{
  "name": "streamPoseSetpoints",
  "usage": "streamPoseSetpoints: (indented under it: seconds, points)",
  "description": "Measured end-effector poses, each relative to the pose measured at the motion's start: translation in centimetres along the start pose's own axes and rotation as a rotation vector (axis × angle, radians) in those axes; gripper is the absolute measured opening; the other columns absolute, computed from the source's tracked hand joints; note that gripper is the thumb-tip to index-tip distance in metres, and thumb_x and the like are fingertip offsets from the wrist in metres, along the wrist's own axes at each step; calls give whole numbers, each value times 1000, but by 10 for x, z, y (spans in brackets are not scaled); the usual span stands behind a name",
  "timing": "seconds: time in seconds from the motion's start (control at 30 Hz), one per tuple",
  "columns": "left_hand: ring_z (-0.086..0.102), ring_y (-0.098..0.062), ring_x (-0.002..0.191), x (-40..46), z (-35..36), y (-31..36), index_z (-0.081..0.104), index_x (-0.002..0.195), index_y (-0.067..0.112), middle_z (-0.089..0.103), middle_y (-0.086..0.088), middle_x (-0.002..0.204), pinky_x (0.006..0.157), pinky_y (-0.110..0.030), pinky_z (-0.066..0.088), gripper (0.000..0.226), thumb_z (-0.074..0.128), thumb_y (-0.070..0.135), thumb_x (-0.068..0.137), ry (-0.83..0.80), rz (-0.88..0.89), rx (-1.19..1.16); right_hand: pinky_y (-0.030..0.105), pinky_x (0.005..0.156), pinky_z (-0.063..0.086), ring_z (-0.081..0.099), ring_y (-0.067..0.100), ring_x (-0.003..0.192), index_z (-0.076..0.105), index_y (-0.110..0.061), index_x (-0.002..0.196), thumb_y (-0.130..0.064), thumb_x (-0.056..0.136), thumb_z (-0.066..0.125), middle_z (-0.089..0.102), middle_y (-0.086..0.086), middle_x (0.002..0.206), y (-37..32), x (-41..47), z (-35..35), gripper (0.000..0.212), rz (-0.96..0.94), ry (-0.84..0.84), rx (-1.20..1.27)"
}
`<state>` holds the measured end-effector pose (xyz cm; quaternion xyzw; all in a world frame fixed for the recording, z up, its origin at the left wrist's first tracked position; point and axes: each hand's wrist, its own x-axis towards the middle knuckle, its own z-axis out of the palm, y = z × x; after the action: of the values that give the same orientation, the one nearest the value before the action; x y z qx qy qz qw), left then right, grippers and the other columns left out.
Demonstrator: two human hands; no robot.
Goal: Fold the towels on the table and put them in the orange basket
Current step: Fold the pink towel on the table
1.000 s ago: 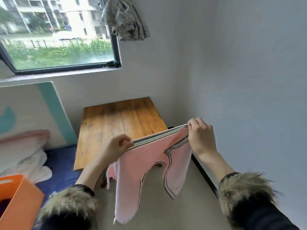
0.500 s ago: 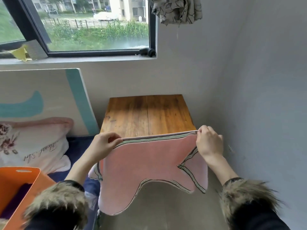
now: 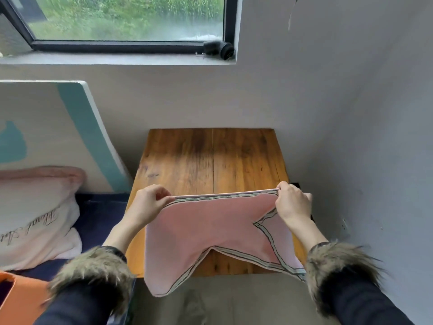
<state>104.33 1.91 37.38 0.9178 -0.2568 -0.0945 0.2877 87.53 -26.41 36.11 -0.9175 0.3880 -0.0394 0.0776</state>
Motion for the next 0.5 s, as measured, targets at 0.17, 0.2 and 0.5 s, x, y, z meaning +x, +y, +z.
streamPoseSetpoints:
  seconds: [0.17,0.2,0.5]
  points:
    - [55,-13,78,91,24,-25,66,79,16,61,2,81,65,-19,36,9,69,25,83,-83,-9,-11,36,89,32,56,27,103,53,-13,108,-2,87,39,59,6,111,-26,69,32,27,33,-105,-101]
    - [54,-13,76,109,31,-31,65,78,18,61,2,80,64,-19,36,9,69,24,83,-100,-7,-14,36,90,32,55,28,105,53,-12,108,-3,87,41,58,7,112,-32,83,39,26,32,-128,-118]
    - [52,-17,75,241,93,-74,62,75,17,58,2,76,67,-25,35,12,67,23,84,-238,-35,5,37,90,35,53,31,110,56,-12,115,-3,90,42,60,11,117,-58,200,114,30,78,-155,-148]
